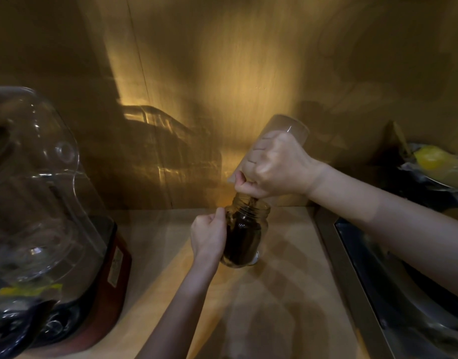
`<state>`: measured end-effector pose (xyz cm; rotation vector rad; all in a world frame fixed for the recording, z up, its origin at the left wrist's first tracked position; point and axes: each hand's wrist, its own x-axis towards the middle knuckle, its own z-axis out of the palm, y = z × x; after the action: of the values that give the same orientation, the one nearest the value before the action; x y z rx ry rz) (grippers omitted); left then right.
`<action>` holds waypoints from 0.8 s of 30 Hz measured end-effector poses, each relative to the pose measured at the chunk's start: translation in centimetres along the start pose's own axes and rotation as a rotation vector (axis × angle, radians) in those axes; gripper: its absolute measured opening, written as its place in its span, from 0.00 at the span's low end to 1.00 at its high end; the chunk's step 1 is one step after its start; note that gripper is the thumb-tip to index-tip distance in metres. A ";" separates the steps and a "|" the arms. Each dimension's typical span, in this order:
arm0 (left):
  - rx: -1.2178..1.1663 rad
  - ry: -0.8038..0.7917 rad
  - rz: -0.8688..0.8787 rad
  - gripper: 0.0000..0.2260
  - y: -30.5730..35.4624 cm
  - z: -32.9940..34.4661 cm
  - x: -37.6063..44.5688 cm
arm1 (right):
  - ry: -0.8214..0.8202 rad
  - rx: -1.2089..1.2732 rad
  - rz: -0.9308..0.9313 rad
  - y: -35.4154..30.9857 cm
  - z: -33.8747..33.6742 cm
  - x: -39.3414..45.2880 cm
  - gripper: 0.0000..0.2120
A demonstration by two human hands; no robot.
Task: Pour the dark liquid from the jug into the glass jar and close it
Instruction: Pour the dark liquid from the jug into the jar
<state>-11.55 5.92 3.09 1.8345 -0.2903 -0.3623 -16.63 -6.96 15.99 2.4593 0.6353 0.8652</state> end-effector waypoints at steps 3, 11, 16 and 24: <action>-0.004 -0.001 -0.003 0.19 0.0 -0.1 0.0 | -0.021 0.000 -0.035 -0.2 0.0 0.2 0.17; -0.021 0.003 -0.015 0.19 0.1 -0.1 0.4 | -0.019 -0.022 -0.021 0.1 -0.1 0.6 0.18; -0.036 0.012 -0.032 0.19 0.0 -0.1 0.7 | 0.009 -0.041 -0.001 0.8 -0.3 0.9 0.18; -0.041 0.009 -0.030 0.20 -0.4 0.1 1.0 | -0.020 -0.014 -0.017 -0.2 0.2 0.6 0.17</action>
<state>-10.63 5.57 2.61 1.8011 -0.2471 -0.3779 -16.12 -6.51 15.97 2.4436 0.6393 0.8347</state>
